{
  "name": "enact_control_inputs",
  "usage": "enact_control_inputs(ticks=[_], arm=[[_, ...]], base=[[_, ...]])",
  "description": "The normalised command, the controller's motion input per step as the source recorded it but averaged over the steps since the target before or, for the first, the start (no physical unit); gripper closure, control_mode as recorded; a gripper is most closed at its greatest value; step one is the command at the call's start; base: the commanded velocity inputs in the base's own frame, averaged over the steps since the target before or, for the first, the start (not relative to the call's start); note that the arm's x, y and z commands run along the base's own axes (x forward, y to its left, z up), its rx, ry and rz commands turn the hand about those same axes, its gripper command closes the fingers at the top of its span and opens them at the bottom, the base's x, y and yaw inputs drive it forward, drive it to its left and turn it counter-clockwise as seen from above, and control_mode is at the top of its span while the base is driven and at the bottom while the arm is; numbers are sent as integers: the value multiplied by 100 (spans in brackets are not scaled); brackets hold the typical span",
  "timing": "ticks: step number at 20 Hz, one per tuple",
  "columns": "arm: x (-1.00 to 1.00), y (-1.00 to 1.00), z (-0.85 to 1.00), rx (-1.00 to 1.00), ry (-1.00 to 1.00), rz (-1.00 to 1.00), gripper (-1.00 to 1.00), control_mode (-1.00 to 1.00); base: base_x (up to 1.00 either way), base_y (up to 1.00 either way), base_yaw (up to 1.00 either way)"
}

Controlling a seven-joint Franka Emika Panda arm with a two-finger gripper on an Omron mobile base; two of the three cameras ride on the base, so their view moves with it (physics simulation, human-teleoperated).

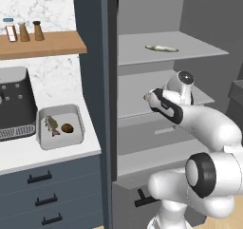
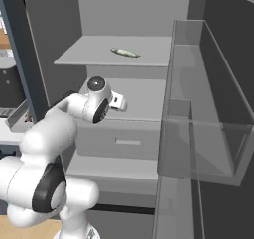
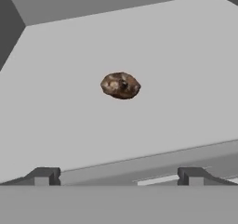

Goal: Place one mushroom and one fish in each tupperware on the nearby counter, to pack two identical lunches.

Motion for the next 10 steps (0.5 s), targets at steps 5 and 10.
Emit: enact_control_inputs(ticks=[5, 10], arm=[[47, 0, -15, 0, 0, 0, -100, -100], [45, 0, -14, 0, 1, 0, -100, -100]], base=[[0, 0, 0], [0, 0, 0]])
